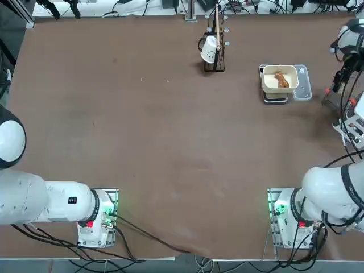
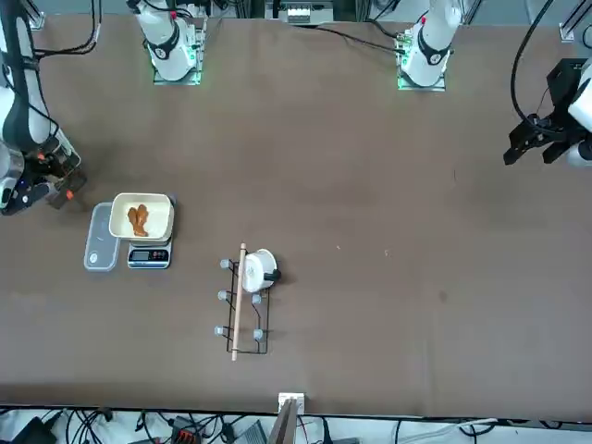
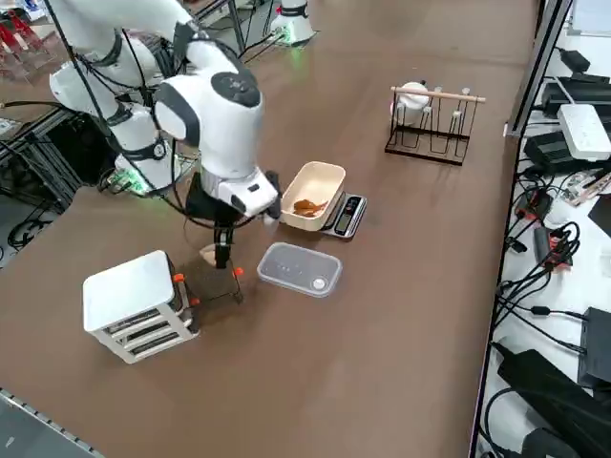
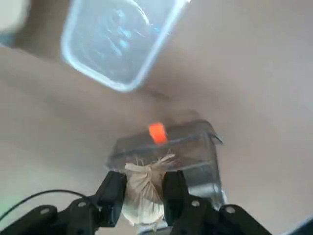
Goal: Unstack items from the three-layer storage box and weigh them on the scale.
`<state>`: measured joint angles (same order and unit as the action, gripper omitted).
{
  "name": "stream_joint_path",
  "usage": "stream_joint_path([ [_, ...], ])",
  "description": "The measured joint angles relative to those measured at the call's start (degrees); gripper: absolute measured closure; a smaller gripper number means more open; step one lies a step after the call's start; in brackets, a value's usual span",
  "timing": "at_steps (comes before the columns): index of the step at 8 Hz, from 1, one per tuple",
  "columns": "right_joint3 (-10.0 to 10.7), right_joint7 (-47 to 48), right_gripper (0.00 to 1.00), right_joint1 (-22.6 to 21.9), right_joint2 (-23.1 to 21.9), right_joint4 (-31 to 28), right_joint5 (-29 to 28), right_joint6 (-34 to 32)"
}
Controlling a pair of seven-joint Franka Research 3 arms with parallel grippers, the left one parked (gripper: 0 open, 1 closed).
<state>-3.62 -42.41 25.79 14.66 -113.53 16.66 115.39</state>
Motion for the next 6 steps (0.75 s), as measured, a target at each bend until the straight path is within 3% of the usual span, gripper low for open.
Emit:
stream_joint_path([
  [3,-3.46,4.20,0.54,-2.07,-0.18,5.36,-9.59,-7.98],
  [6,-3.94,14.08,0.54,-7.78,1.52,7.14,-20.18,-7.26],
])
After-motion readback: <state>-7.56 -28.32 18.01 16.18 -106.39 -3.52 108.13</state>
